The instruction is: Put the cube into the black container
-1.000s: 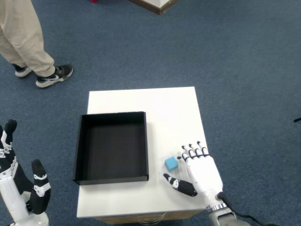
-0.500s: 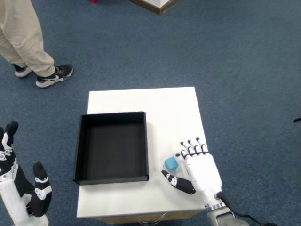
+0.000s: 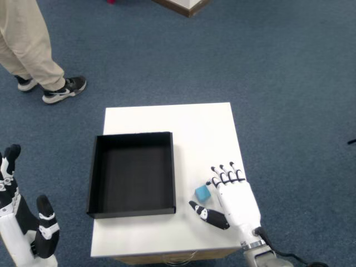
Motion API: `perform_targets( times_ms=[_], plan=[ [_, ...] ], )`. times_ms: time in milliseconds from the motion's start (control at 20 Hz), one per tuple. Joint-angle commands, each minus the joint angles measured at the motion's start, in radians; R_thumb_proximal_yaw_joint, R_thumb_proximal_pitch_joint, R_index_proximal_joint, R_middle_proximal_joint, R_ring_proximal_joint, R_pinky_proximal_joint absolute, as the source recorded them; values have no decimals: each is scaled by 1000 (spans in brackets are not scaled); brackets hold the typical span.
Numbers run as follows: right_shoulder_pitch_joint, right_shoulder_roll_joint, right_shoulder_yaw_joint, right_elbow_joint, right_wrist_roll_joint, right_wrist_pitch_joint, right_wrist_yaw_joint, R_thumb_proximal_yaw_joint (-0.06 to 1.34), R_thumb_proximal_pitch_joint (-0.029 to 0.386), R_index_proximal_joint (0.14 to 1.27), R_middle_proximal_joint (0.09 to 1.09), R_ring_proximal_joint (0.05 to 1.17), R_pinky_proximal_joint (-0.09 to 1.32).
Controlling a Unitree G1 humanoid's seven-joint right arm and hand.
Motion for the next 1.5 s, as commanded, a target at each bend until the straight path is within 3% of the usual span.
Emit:
perform_targets(
  times_ms=[50,1500],
  plan=[
    [-33,-9,4,-27,11,17,-68,366,-10,707,305,286,160],
    [-33,-6,77,-9,130,45,34,428,-2,737,301,268,142]
  ],
)
